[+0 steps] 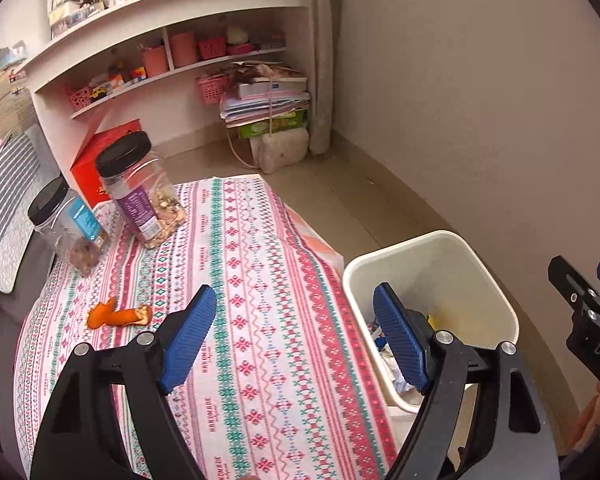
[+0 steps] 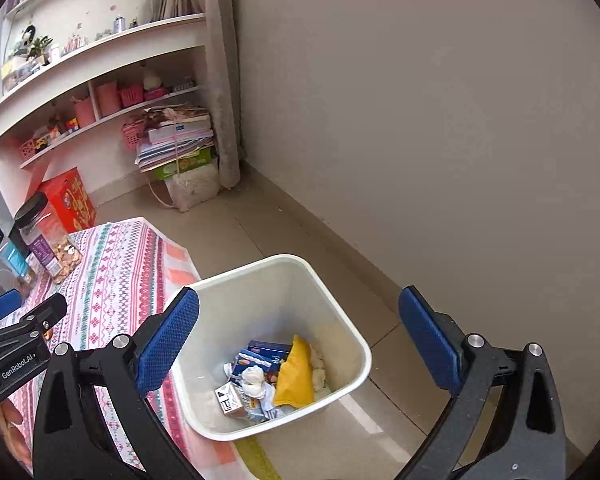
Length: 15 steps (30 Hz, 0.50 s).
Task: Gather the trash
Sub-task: 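Move both tools back over the table toward the orange peels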
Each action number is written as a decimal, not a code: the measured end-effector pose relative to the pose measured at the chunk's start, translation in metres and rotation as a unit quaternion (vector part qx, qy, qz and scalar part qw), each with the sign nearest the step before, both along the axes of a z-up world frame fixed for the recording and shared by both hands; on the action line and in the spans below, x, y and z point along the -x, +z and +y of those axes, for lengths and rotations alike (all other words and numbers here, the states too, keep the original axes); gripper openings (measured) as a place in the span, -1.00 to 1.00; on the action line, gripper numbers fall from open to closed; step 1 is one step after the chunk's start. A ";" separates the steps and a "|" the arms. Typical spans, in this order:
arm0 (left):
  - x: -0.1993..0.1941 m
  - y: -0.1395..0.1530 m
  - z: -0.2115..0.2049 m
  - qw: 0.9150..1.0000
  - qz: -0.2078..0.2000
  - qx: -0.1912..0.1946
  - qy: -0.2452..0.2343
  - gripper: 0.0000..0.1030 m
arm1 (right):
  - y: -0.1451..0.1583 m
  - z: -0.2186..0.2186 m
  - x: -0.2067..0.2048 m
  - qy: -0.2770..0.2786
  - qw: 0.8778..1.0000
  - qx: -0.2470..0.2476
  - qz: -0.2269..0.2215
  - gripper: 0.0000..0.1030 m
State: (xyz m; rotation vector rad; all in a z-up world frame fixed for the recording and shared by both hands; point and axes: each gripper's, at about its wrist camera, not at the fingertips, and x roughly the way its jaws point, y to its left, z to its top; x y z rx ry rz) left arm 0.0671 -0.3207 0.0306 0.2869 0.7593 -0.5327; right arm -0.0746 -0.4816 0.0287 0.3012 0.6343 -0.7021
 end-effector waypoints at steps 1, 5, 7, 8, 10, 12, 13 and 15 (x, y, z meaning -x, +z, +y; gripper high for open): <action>-0.003 0.000 0.008 1.000 -0.001 0.001 0.006 0.53 | 0.000 0.006 -0.006 0.008 1.000 0.002 0.002 0.86; -0.014 -0.003 0.039 1.000 0.002 0.002 0.031 0.56 | -0.002 0.033 -0.029 0.040 0.999 0.013 0.012 0.86; -0.022 -0.007 0.053 0.999 0.009 0.001 0.044 0.56 | -0.004 0.046 -0.041 0.053 0.998 0.019 0.018 0.86; -0.027 -0.008 0.059 0.999 0.013 0.003 0.051 0.56 | -0.005 0.052 -0.046 0.058 0.998 0.019 0.020 0.86; -0.034 -0.012 0.073 0.998 0.022 0.004 0.063 0.56 | -0.007 0.062 -0.057 0.067 0.997 0.015 0.022 0.86; -0.041 -0.017 0.085 0.997 0.026 0.001 0.075 0.56 | -0.009 0.073 -0.068 0.077 0.997 0.014 0.025 0.86; -0.044 -0.018 0.092 0.996 0.027 0.000 0.081 0.56 | -0.010 0.078 -0.074 0.083 0.996 0.015 0.027 0.86; -0.051 -0.020 0.104 0.995 0.032 0.001 0.092 0.56 | -0.014 0.090 -0.085 0.095 0.995 0.015 0.031 0.86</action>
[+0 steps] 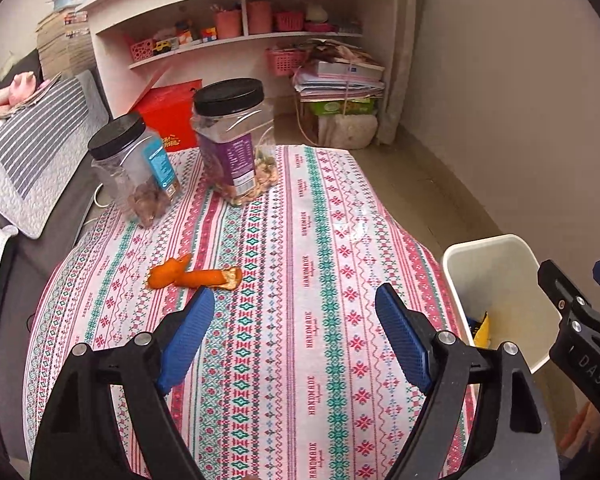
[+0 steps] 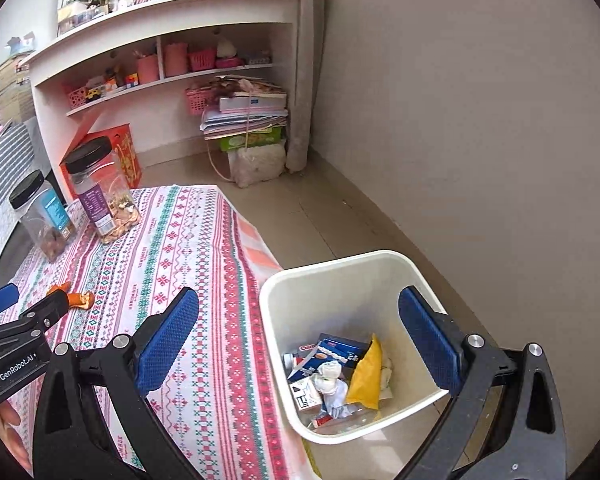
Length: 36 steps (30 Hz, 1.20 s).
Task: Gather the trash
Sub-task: 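Move both tools back over the table toward the orange peels, then grasp one orange peel with the left tool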
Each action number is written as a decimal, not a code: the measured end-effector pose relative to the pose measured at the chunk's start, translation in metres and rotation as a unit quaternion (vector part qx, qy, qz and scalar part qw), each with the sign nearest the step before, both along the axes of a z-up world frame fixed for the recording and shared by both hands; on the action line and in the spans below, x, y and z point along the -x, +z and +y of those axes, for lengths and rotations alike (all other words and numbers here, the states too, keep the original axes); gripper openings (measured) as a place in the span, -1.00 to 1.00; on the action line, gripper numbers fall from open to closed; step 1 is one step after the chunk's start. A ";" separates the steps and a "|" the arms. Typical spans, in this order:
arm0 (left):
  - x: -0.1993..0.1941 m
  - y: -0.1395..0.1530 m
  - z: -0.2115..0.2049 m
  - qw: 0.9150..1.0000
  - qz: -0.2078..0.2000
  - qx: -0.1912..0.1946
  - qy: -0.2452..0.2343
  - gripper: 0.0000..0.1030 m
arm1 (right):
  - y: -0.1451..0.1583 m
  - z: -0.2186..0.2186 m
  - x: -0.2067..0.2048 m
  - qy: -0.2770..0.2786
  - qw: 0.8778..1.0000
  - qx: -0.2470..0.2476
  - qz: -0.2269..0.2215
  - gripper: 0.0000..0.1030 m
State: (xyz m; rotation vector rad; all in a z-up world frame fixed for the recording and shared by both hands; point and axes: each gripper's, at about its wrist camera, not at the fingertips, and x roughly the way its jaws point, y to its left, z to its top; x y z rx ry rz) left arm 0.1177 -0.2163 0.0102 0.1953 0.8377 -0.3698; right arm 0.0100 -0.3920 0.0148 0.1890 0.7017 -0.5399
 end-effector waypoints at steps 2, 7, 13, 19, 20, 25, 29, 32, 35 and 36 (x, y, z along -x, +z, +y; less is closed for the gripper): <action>-0.006 -0.002 0.011 1.000 0.003 0.000 0.012 0.56 | -0.003 0.010 -0.010 0.010 1.000 0.001 0.004 0.86; -0.027 -0.018 0.044 0.999 0.033 -0.007 0.043 0.66 | -0.009 0.029 -0.027 0.030 0.999 -0.008 0.011 0.86; -0.057 -0.067 0.087 0.995 0.064 -0.058 0.055 0.66 | -0.016 0.051 -0.046 0.062 0.998 -0.019 0.023 0.86; -0.098 -0.110 0.105 0.988 0.095 -0.119 -0.018 0.65 | -0.017 0.074 -0.066 0.101 0.994 -0.030 0.029 0.86; -0.105 -0.114 0.104 0.987 0.101 -0.123 -0.036 0.66 | -0.017 0.076 -0.069 0.105 0.994 -0.030 0.030 0.86; -0.140 -0.127 0.097 0.977 0.094 -0.163 -0.100 0.65 | -0.023 0.076 -0.085 0.111 0.992 -0.052 0.038 0.86; -0.161 -0.128 0.083 0.974 0.097 -0.155 -0.134 0.58 | -0.030 0.077 -0.095 0.115 0.991 -0.054 0.049 0.86; -0.166 -0.126 0.075 0.974 0.116 -0.125 -0.150 0.09 | -0.035 0.079 -0.101 0.118 0.990 -0.052 0.060 0.86; -0.152 -0.124 0.073 0.974 0.126 -0.107 -0.157 -0.47 | -0.043 0.079 -0.106 0.118 0.989 -0.056 0.075 0.86; -0.146 -0.124 0.075 0.974 0.129 -0.102 -0.153 -0.55 | -0.045 0.079 -0.107 0.117 0.989 -0.057 0.077 0.86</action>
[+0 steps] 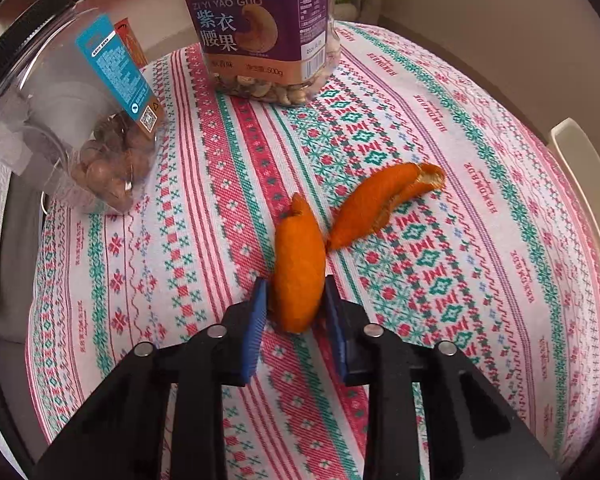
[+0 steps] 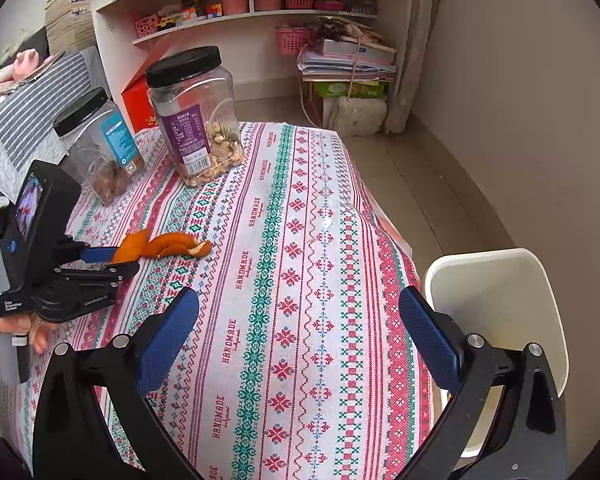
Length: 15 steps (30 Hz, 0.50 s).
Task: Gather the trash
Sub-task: 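Grasp one orange peel with the left tool, then lift the orange peel with the left tool while the right tool grasps the other peel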
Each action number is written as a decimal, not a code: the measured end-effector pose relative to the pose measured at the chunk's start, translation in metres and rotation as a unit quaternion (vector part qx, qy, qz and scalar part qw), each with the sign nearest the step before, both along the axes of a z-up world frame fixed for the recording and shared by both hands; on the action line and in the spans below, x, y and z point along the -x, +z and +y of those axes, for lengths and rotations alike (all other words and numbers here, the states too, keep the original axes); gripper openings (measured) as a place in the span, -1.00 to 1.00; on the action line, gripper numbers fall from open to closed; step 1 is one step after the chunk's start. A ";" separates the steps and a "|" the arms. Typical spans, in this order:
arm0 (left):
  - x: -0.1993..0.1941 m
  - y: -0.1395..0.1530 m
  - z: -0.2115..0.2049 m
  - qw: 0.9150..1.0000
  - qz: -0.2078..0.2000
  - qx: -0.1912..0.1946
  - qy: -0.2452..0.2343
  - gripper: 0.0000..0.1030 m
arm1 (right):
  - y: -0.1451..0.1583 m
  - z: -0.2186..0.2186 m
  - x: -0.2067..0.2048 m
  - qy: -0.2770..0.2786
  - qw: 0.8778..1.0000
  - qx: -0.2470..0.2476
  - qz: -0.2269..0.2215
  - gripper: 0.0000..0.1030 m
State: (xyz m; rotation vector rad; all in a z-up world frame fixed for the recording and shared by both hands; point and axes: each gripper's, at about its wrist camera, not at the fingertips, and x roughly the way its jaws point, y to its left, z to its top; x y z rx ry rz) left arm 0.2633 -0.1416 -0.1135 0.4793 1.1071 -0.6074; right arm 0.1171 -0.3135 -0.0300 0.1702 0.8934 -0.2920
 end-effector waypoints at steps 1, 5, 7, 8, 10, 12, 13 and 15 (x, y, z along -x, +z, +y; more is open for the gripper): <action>0.006 0.001 0.004 1.000 0.005 0.006 0.007 -0.55 | -0.002 0.000 -0.001 0.000 1.000 -0.001 0.002 0.86; 0.031 0.008 0.030 0.998 0.025 0.032 0.054 -0.59 | -0.010 0.004 -0.009 0.014 1.000 -0.005 0.006 0.86; 0.043 0.018 0.048 0.995 0.029 0.046 0.079 -0.59 | -0.015 0.011 -0.015 0.029 1.000 -0.001 0.006 0.86; 0.050 0.024 0.058 0.994 0.029 0.051 0.095 -0.59 | -0.017 0.015 -0.018 0.042 0.999 0.000 0.002 0.86; 0.066 0.038 0.077 0.989 0.034 0.068 0.127 -0.59 | -0.021 0.025 -0.029 0.077 0.997 0.010 -0.004 0.86; 0.079 0.053 0.097 0.984 0.034 0.082 0.157 -0.59 | -0.027 0.038 -0.042 0.128 0.992 0.020 -0.007 0.86; 0.088 0.060 0.105 0.981 0.034 0.090 0.170 -0.59 | -0.030 0.045 -0.049 0.154 0.988 0.021 -0.009 0.86; 0.101 0.071 0.117 0.975 0.035 0.109 0.191 -0.59 | -0.038 0.057 -0.065 0.208 0.978 0.020 -0.012 0.86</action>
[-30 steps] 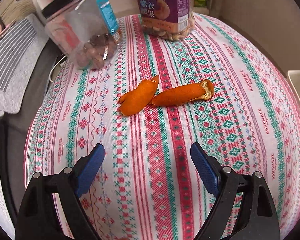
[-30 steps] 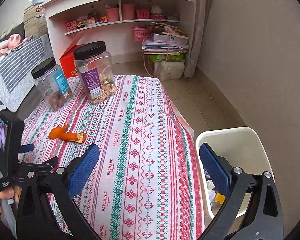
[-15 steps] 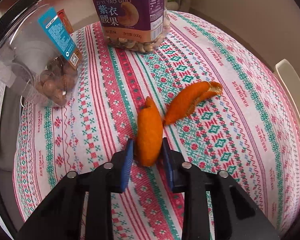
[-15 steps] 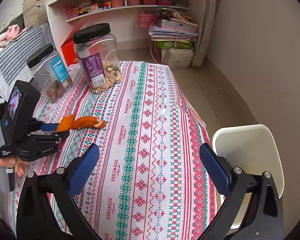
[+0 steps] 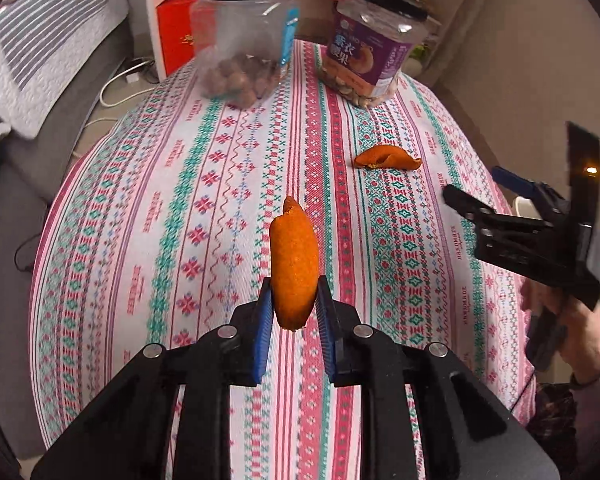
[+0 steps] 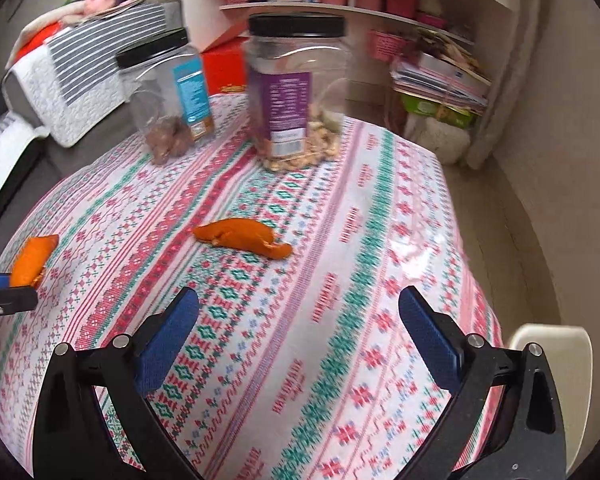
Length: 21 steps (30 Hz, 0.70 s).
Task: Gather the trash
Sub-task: 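Lift the orange peel with the left tool while the right tool grasps the other peel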
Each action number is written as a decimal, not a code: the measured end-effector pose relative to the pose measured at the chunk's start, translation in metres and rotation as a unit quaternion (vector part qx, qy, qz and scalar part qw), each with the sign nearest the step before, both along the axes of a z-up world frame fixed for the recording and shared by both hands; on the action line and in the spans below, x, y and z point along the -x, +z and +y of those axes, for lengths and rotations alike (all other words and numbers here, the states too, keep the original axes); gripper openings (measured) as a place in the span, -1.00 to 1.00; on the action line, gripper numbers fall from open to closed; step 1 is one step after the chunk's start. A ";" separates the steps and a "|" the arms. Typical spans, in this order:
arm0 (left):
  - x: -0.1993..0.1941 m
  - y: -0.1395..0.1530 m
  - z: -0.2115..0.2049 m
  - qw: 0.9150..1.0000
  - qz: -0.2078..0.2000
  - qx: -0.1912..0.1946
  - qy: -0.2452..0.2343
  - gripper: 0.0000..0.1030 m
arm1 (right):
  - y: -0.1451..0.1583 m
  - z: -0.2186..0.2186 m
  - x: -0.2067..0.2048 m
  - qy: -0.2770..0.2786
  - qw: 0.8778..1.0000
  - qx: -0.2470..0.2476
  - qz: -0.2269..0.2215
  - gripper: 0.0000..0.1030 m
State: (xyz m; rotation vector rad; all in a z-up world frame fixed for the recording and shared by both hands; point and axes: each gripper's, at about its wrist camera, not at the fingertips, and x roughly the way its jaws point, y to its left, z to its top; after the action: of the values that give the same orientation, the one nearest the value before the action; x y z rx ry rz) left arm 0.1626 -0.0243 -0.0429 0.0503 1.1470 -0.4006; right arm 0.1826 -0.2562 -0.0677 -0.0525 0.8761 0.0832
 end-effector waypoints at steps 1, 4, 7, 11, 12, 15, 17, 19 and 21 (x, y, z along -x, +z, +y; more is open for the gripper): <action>0.000 0.005 0.003 1.000 -0.005 0.003 0.007 -0.59 | -0.005 0.006 -0.009 0.024 1.000 0.005 0.003 0.86; 0.016 0.012 0.008 0.999 -0.036 -0.025 0.018 -0.59 | -0.020 0.023 -0.035 0.072 0.997 0.029 0.015 0.86; 0.013 0.014 0.006 0.999 -0.033 -0.027 0.016 -0.59 | -0.036 0.022 -0.054 0.078 0.996 0.004 0.032 0.73; 0.002 0.025 0.005 0.998 -0.058 -0.026 0.020 -0.59 | -0.042 0.018 -0.058 0.055 0.998 -0.015 0.026 0.26; 0.003 0.028 0.007 0.997 -0.065 -0.028 0.025 -0.58 | -0.040 0.016 -0.057 0.046 0.998 -0.024 0.029 0.01; 0.001 0.033 0.012 0.997 -0.068 -0.024 0.038 -0.58 | -0.037 0.012 -0.050 0.028 0.997 -0.053 0.038 -0.66; 0.001 0.034 0.016 0.996 -0.069 -0.023 0.045 -0.58 | -0.035 0.016 -0.040 0.018 0.997 -0.060 0.039 -0.72; 0.000 0.036 0.021 0.996 -0.073 -0.023 0.054 -0.58 | -0.033 0.023 -0.029 0.009 0.998 -0.059 0.037 -0.73; 0.002 0.039 0.027 0.995 -0.077 -0.019 0.063 -0.58 | -0.028 0.031 -0.015 0.002 0.998 -0.057 0.031 -0.74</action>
State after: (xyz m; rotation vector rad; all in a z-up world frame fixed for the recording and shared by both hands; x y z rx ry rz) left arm 0.1608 0.0031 -0.0043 0.0413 1.0006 -0.2579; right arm 0.1978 -0.2255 -0.0960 0.0552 0.9324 0.1385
